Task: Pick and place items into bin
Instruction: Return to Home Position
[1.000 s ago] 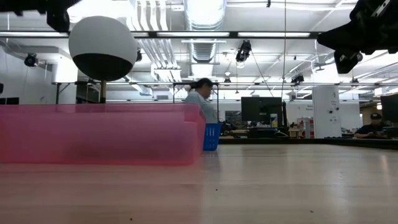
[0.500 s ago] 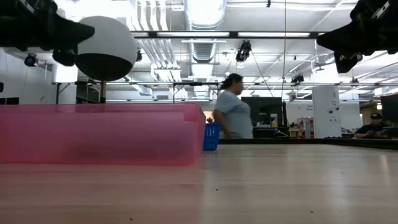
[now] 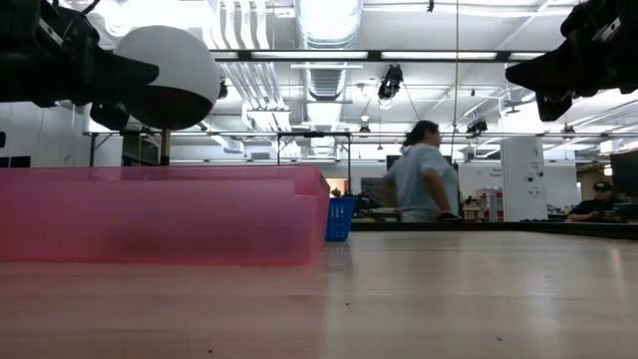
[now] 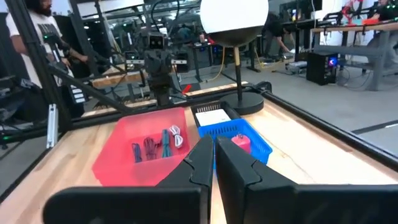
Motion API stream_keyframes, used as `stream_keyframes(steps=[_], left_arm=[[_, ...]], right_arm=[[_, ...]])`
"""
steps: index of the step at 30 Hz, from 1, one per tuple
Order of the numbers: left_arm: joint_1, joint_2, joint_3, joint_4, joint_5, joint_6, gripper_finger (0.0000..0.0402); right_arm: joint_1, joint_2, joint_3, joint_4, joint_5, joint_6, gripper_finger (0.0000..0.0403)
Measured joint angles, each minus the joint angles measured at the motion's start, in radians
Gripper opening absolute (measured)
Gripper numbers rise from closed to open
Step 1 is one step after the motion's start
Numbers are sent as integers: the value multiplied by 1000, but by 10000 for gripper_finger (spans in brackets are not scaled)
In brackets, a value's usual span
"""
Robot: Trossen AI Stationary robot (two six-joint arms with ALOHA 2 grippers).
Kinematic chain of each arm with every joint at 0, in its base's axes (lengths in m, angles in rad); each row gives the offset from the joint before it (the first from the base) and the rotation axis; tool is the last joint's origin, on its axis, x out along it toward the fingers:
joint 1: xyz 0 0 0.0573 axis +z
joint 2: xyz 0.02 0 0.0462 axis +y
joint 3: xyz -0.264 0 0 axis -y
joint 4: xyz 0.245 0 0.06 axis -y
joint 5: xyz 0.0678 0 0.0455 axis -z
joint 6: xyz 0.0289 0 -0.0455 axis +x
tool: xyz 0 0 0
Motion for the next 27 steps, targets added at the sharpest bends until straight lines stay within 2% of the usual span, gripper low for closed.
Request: stream_keyframes(steps=[4,8,11,16,23,27], left_arm=[[0,2,0,5,1,-2,0],[0,0,-1,6,1,-2,0],[0,2,-1,4,1,-3,0],[0,0,-2,4,4,-5,0],[0,12,-2,-5,3,-2,0],[0,12,-3,-5,3,-1,0]], right_arm=[[0,-2,-21,0,-20,54,8],[0,-7,-40,19,-148,91,8],[1,-6,-107,133,-224,69,8],[-1,9,-126,147,-191,25,8],[-1,12,-126,141,-187,130,8],[0,18,-126,140,-187,89,8]])
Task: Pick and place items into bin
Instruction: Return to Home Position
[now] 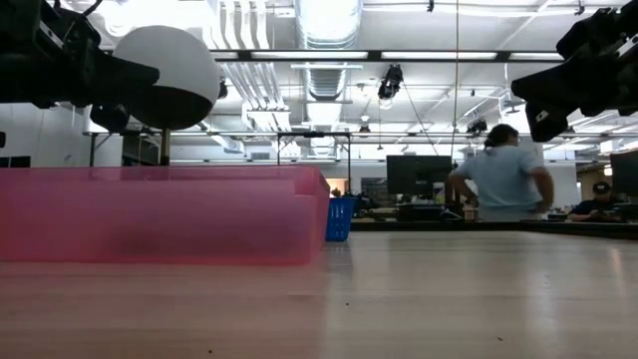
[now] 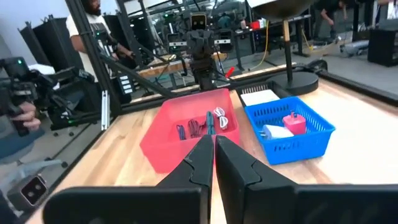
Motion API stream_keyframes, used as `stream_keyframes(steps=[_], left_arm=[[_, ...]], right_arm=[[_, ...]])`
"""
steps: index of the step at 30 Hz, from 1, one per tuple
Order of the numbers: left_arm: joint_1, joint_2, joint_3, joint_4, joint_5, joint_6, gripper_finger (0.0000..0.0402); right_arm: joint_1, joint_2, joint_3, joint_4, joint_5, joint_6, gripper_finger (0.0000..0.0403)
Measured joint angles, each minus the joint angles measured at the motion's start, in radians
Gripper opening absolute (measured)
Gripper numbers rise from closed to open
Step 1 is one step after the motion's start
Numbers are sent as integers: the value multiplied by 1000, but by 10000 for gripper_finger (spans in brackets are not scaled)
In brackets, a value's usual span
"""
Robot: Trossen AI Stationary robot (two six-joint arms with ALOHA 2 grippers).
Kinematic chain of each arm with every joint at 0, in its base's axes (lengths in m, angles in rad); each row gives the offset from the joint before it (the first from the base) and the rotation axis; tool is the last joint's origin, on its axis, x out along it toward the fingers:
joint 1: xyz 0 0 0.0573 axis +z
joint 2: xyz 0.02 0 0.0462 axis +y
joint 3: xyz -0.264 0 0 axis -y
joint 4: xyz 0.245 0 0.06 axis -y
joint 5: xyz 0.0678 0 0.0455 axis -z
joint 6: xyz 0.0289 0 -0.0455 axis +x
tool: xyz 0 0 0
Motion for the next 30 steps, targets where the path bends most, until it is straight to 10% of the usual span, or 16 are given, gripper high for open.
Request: stream_keyframes(steps=[30], left_arm=[[0,2,-1,1,-2,1,0]], right_arm=[[0,1,0,0,-2,-14,8]])
